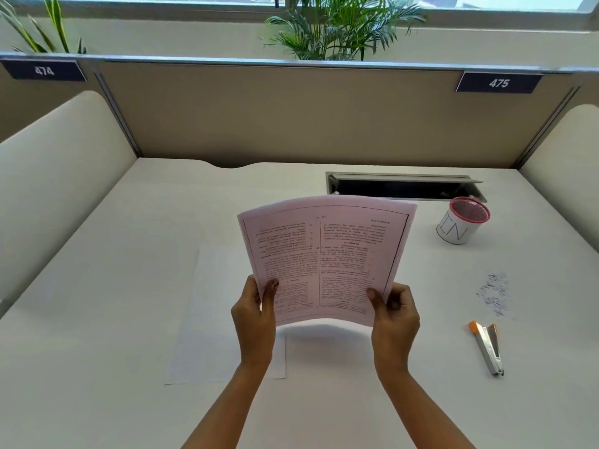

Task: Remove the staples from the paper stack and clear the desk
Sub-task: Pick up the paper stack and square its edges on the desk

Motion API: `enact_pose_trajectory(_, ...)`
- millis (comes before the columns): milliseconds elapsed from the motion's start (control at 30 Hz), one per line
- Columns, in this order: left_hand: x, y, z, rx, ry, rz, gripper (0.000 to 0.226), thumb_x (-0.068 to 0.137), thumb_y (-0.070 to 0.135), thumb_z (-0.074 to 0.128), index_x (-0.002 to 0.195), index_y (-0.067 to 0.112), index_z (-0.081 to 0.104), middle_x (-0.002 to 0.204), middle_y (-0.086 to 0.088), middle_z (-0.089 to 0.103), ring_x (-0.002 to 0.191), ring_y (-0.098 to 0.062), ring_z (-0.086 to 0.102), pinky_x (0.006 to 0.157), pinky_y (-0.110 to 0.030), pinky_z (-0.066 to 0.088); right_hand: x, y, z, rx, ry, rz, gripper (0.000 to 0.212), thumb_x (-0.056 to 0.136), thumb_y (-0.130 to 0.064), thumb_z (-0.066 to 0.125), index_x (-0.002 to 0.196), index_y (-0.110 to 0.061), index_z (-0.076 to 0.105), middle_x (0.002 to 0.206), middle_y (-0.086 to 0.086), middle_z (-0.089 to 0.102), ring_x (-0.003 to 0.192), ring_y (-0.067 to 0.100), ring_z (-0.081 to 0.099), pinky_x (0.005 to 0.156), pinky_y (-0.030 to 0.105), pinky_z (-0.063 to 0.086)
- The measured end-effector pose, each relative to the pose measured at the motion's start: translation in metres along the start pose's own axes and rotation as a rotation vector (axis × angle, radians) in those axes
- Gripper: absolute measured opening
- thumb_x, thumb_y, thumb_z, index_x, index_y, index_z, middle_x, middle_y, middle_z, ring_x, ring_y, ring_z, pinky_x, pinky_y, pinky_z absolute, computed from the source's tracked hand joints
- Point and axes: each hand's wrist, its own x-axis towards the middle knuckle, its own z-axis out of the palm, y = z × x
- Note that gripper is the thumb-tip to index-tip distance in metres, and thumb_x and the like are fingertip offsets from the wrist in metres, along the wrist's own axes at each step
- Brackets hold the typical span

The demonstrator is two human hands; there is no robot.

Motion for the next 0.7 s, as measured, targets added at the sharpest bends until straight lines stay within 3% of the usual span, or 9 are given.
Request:
enact_pose_trajectory(167,-0.006,-0.009,0.004,0.009,-0.033,0.010,0.007,0.090,0.031,0.050,0.096,0.027,0.051,0.095,0.011,0.063,0.085,-0.015,0.066,0.071,-0.013,0.056,-0.007,0.012,-0.002,-0.043,-0.087,0.024,0.014,0.091,-0.009,0.059,0.094,-0.010,0.046,0.105,0.007,0.064,0.096,0.024,0.061,0.075,0.008,0.052)
enact_pose_trajectory(333,-0.015,-0.008,0.010,0.002,-0.055,-0.016,0.013,0.091,0.026,0.049,0.098,0.038,0.047,0.101,0.019,0.058,0.088,-0.006,0.063,0.072,-0.005,0.050,-0.013,0.020,-0.004,-0.108,-0.120,0.019,0.006,0.098,-0.009,0.043,0.098,-0.011,0.037,0.110,0.008,0.059,0.094,0.021,0.060,0.074,0.012,0.055)
enact_pose_trajectory(700,-0.011,-0.020,0.008,0.048,-0.136,-0.009,0.021,0.093,0.012,0.053,0.111,0.020,0.049,0.105,0.012,0.059,0.092,-0.004,0.061,0.078,-0.005,0.050,-0.015,0.024,-0.002,-0.213,-0.195,0.007,0.013,0.098,0.000,0.036,0.100,-0.013,0.036,0.111,0.010,0.056,0.094,0.010,0.057,0.070,0.005,0.049)
